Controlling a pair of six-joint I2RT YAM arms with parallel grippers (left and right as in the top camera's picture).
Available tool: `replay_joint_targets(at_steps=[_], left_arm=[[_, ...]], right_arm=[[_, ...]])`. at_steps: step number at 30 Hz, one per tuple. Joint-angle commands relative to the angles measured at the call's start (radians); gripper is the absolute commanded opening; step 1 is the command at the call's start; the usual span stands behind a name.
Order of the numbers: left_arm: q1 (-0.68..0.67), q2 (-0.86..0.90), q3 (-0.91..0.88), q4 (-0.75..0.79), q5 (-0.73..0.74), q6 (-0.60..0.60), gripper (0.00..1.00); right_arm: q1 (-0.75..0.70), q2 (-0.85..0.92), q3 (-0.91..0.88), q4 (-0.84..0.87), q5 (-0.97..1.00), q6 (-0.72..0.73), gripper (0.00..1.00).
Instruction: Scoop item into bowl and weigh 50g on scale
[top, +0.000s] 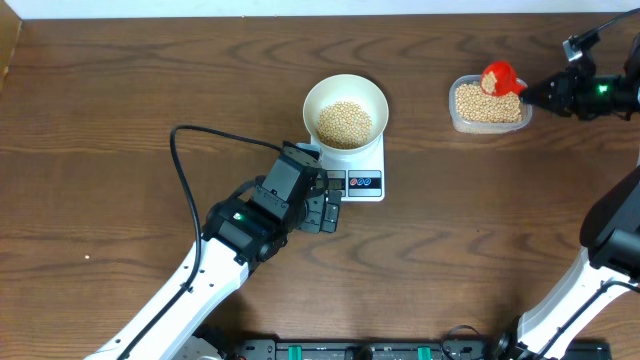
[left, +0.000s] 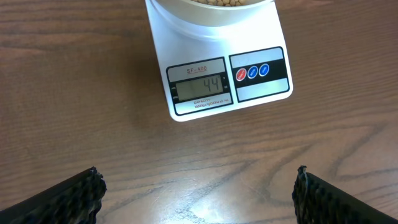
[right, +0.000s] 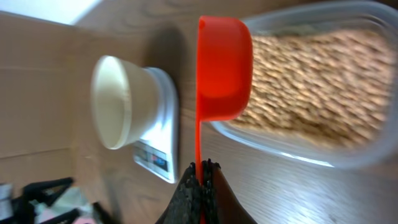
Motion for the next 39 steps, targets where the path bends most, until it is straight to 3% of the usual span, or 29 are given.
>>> replay_joint_targets(at_steps=[1,20,39], left_arm=[[0.000,-0.001,-0.008,-0.003,-0.012,-0.001,0.98],[0.000,-0.001,-0.008,-0.003,-0.012,-0.001,0.98],[0.000,-0.001,-0.008,-0.003,-0.012,-0.001,0.98]], right_arm=[[0.021,-0.014,0.025,0.011,-0.173,-0.041,0.01],[0.338,-0.014,0.058,0.117,-0.184,0.073,0.01],[0.630,-0.025,0.150,0.088,0.280,0.069,0.01]])
